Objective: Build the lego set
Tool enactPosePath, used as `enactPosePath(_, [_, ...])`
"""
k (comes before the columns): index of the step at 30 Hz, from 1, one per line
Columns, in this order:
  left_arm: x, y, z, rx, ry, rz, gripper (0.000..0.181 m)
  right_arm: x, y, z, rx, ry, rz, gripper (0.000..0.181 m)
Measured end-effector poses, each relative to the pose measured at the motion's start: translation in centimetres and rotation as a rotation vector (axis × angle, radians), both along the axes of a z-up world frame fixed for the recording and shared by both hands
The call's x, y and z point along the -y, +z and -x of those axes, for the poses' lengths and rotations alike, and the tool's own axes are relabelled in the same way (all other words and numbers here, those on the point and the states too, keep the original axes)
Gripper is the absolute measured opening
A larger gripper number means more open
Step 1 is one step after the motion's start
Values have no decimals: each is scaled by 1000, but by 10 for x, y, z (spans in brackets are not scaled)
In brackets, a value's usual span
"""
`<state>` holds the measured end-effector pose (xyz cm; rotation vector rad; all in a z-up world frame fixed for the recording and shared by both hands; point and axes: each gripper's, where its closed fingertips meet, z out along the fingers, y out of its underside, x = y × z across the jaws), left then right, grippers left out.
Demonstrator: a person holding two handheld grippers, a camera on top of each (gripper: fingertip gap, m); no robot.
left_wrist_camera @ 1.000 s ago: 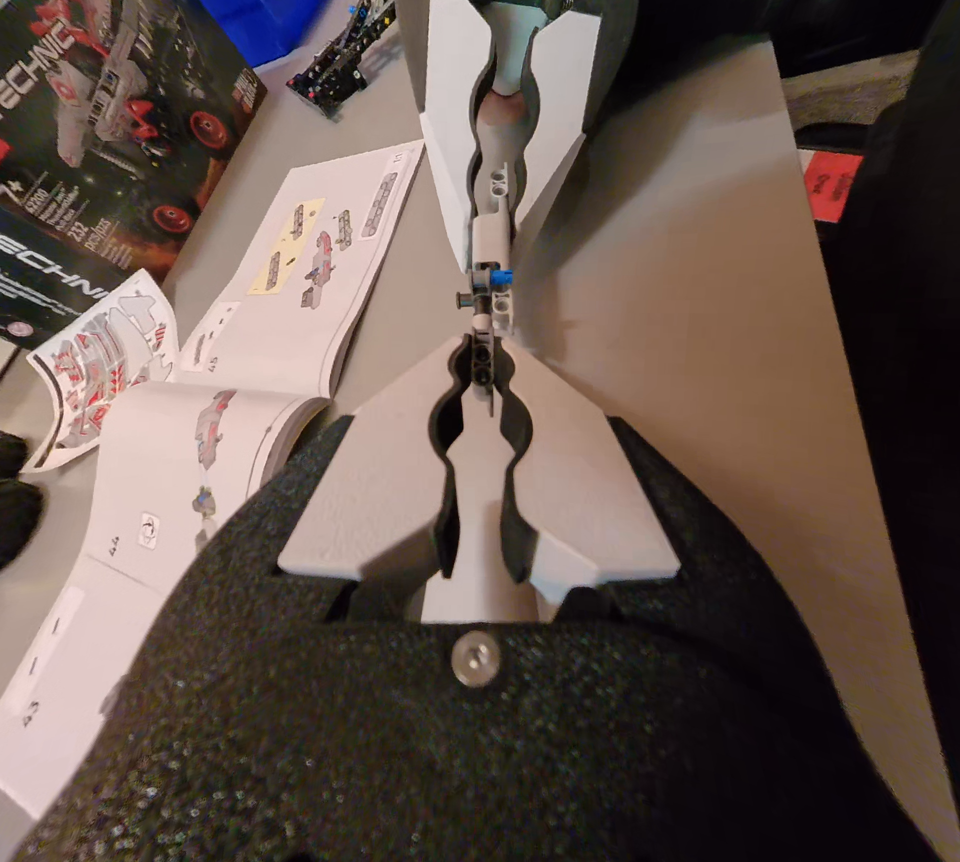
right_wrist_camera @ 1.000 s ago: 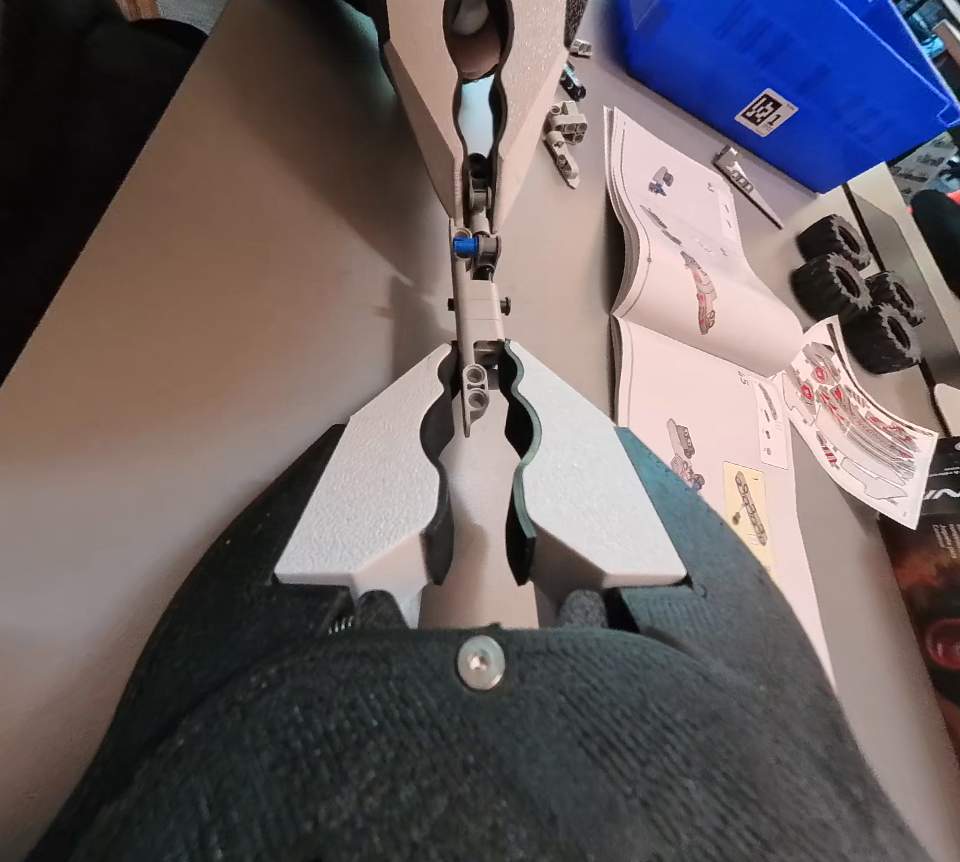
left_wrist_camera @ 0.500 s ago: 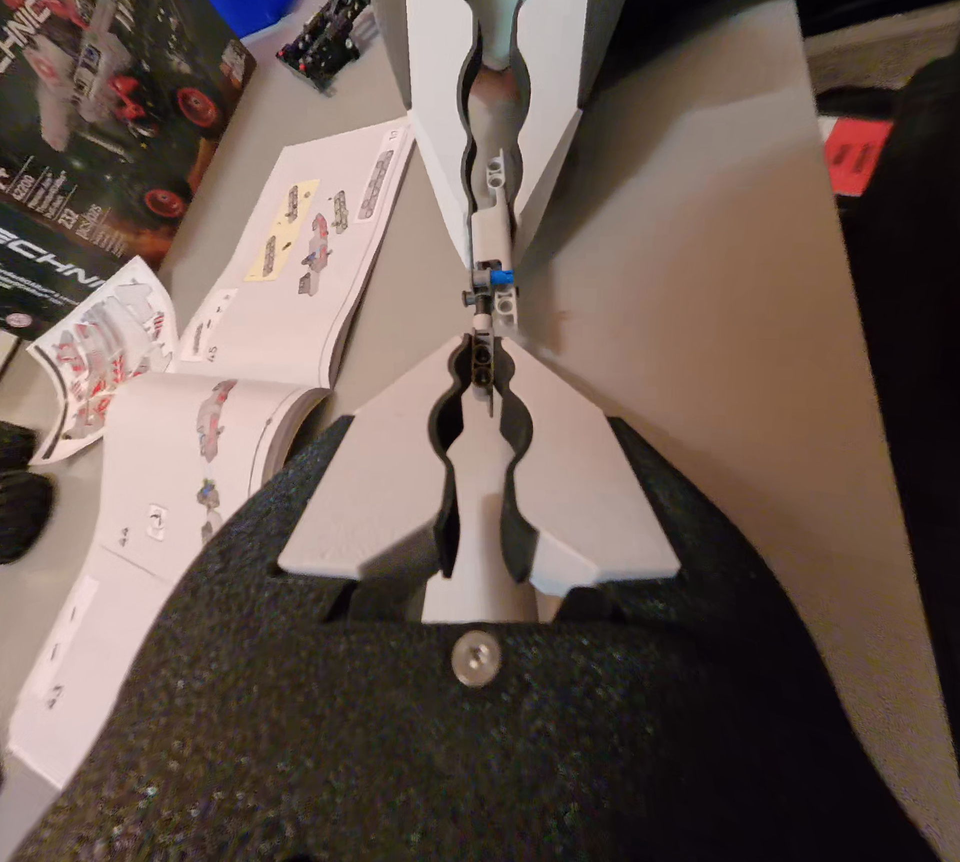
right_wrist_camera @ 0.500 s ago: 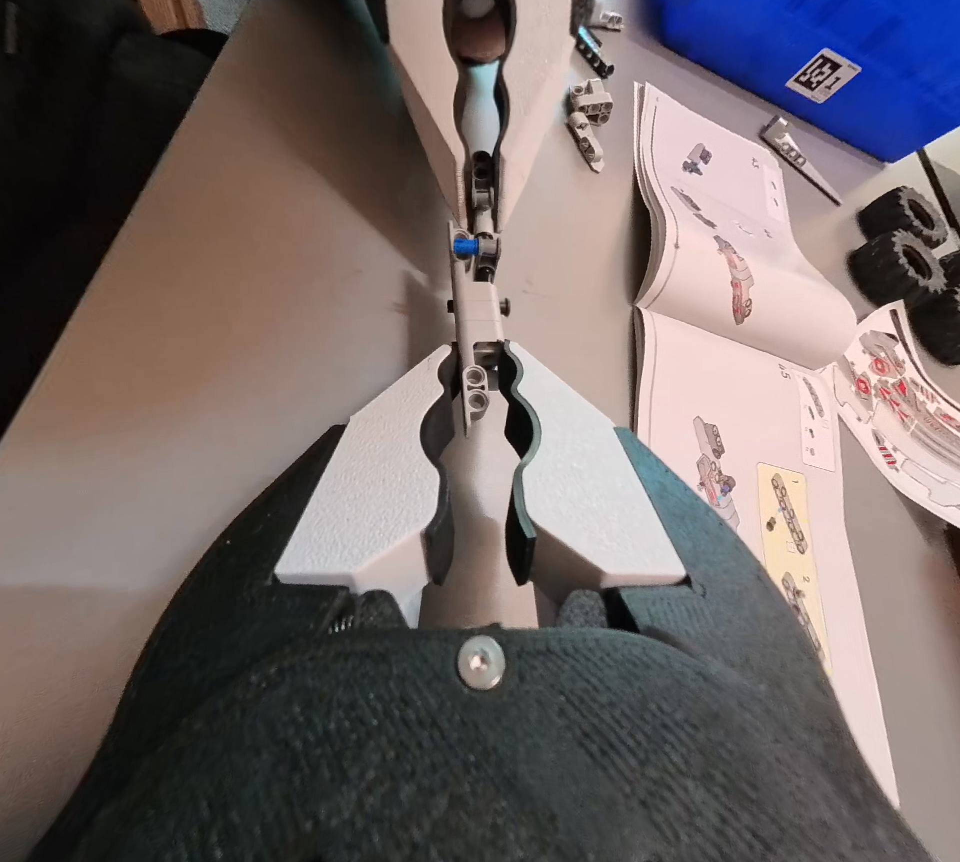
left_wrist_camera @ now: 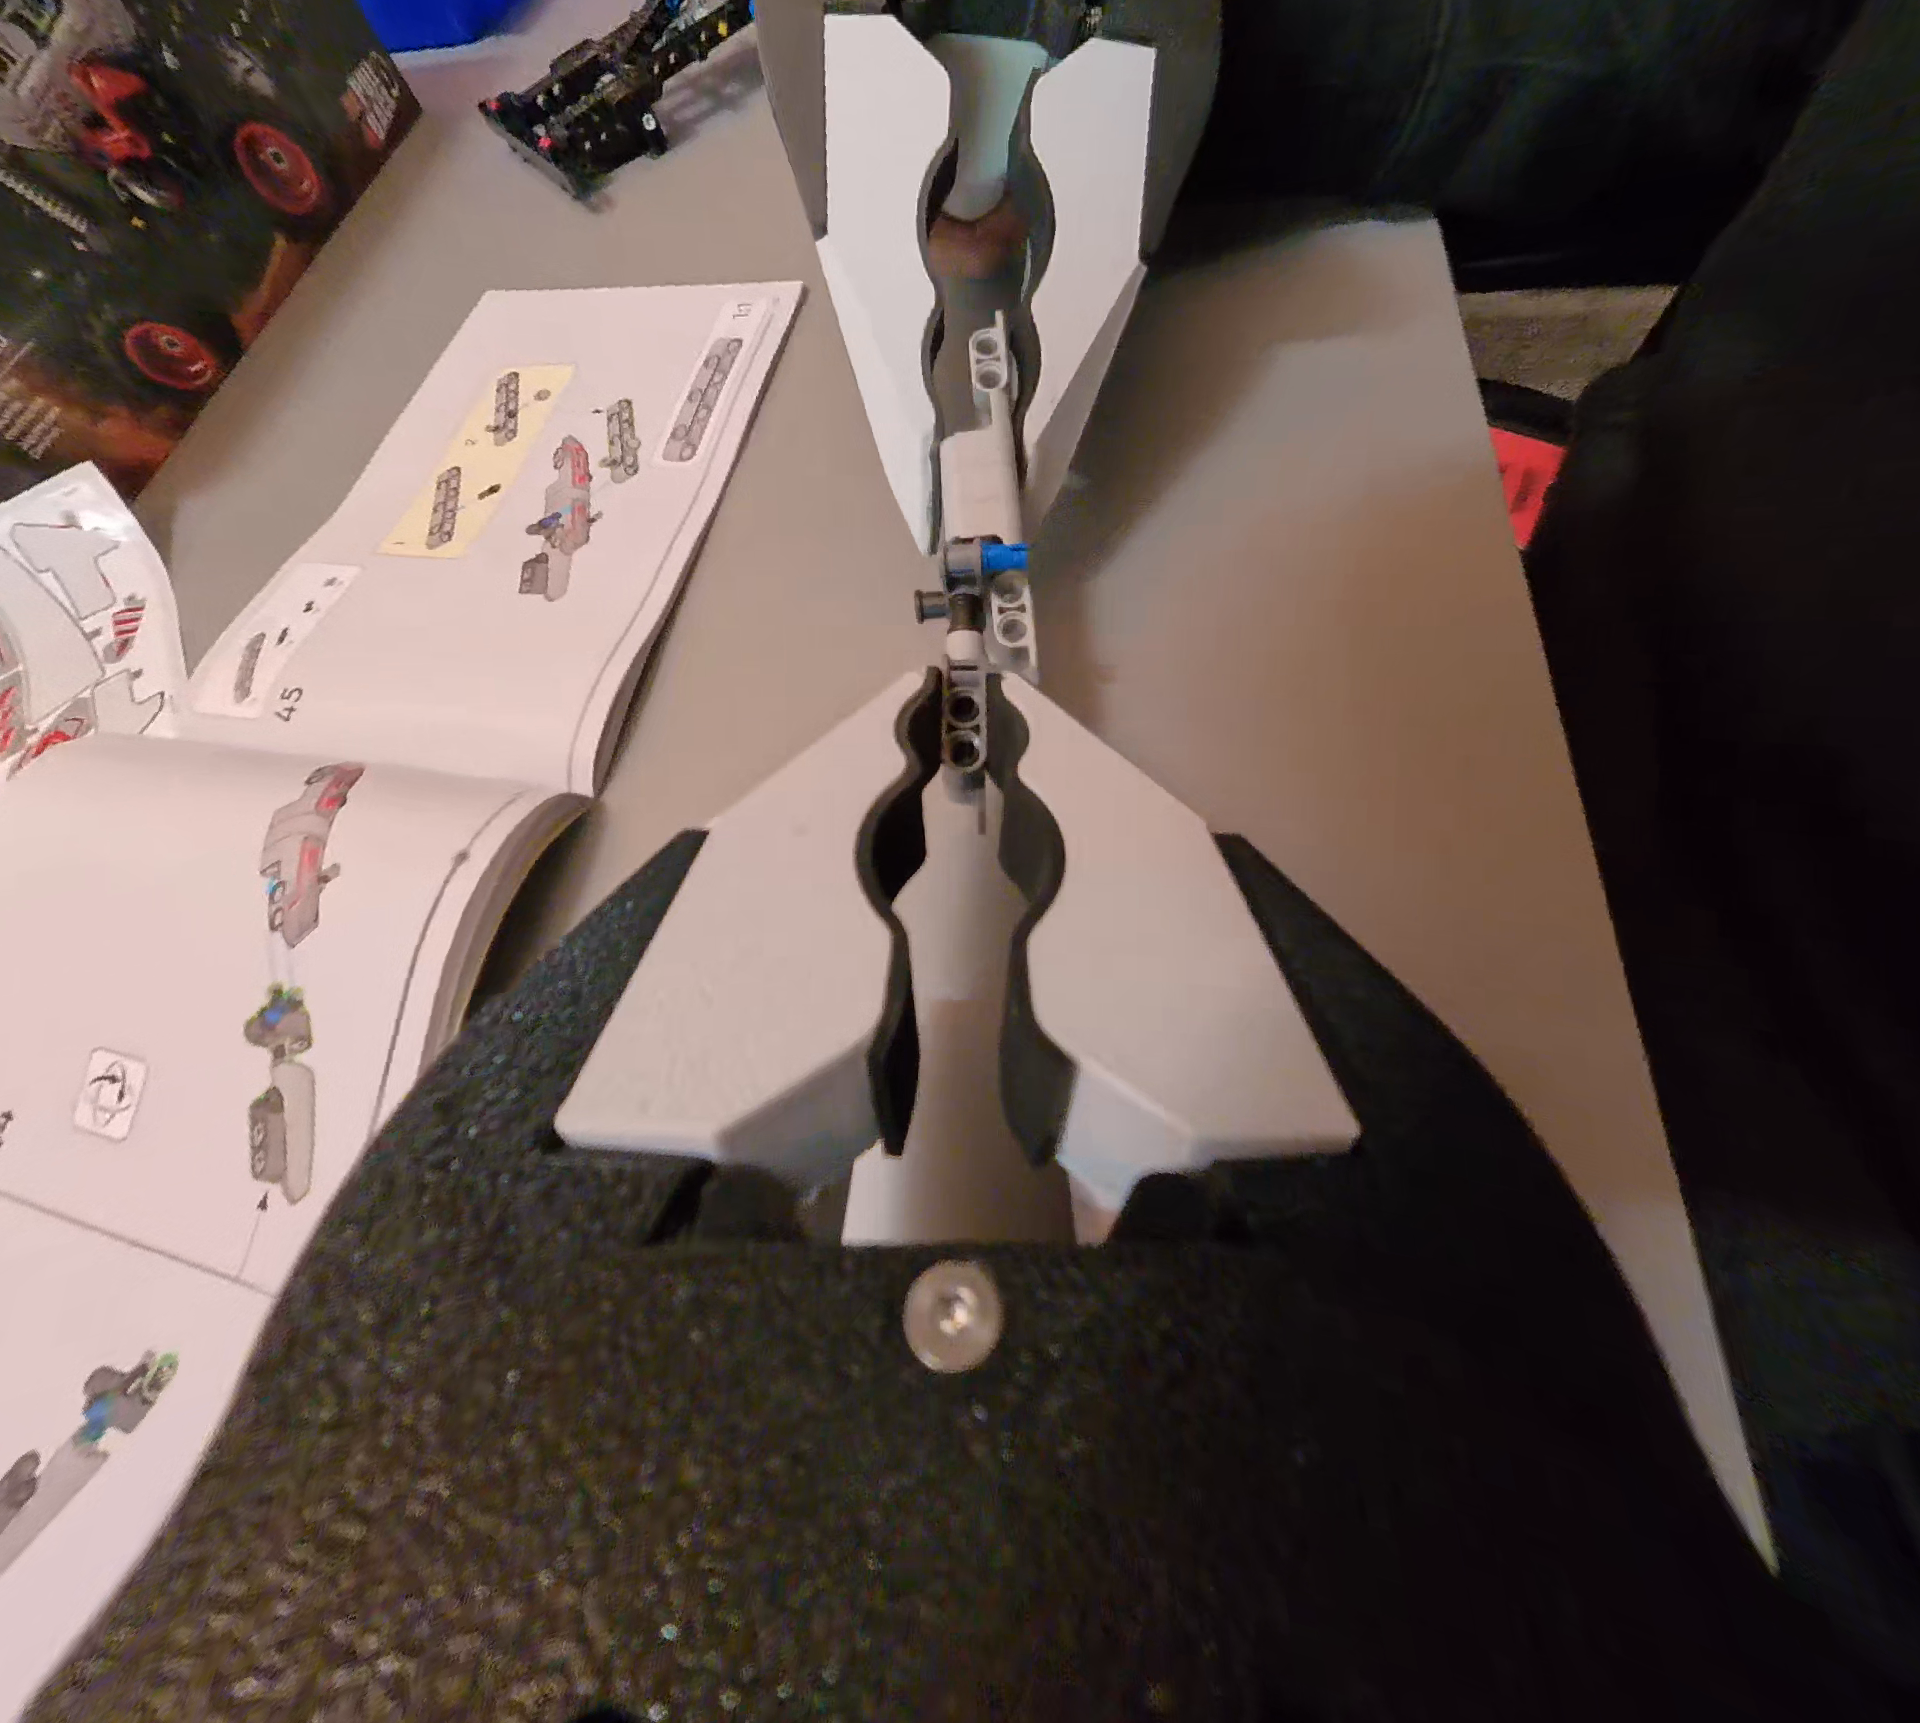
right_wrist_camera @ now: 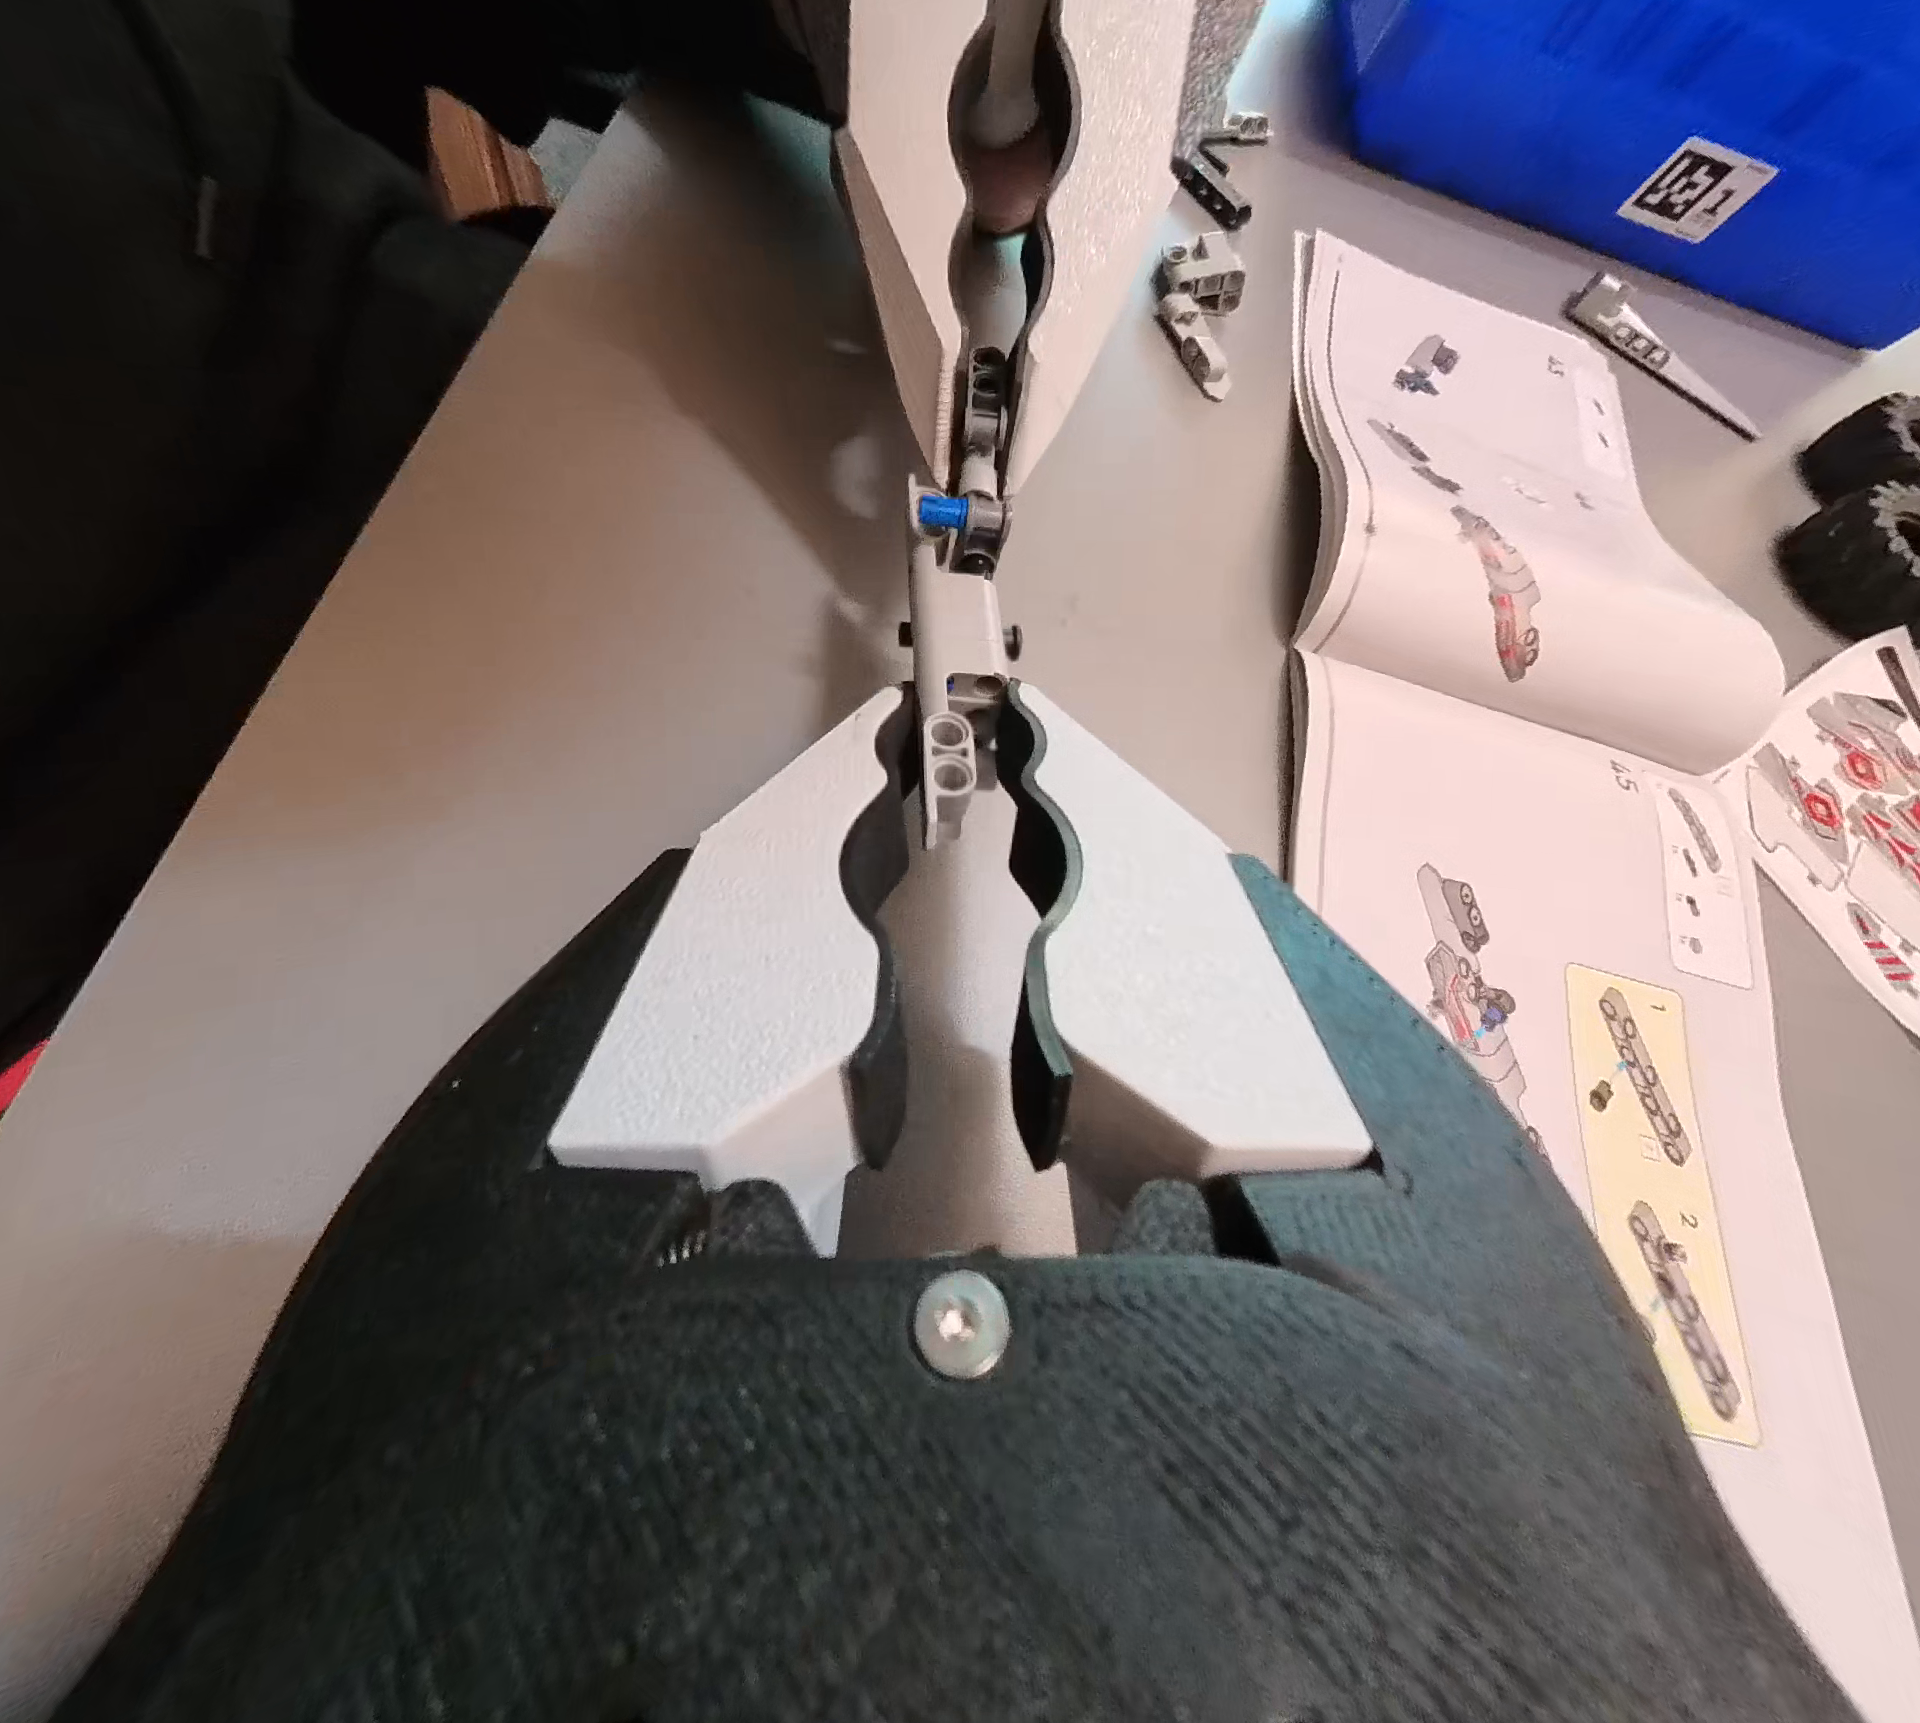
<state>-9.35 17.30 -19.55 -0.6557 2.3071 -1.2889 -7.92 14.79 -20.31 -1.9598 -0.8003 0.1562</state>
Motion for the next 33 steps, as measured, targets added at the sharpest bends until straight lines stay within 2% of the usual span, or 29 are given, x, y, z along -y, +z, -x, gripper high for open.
enactPosePath(1, [0, -1, -1, 14, 4, -24, 4, 0, 0, -1, 0, -5, 1, 13])
enactPosePath(4, [0, 1, 0, 47, 1, -51, 4, -1, 0, -1, 30, -7, -21, 13])
enactPosePath(6, [1, 4, 1, 6, 0, 33, 4, 0, 3, 0, 21, 4, -44, 13])
enactPosePath(8, [1, 8, 1, 24, -2, 46, 4, -1, 8, 1, 17, 2, -79, 13])
enactPosePath(13, [1, 17, -1, 204, -8, -22, 4, -1, 18, 1, 11, 7, -154, 13])
enactPosePath(16, [-4, 30, -2, 373, 7, -97, 5, -6, 30, 0, 42, -25, -280, 13])
enactPosePath(21, [-1, 43, 3, 544, -17, -177, 5, -5, 44, 4, 107, -14, -427, 13])
enactPosePath(26, [2, 50, 6, 574, -29, -190, 5, -2, 59, 14, -7, 18, -503, 15])
enactPosePath(33, [0, 50, 6, 594, -27, -304, 5, -4, 56, 12, 17, -7, -497, 16])
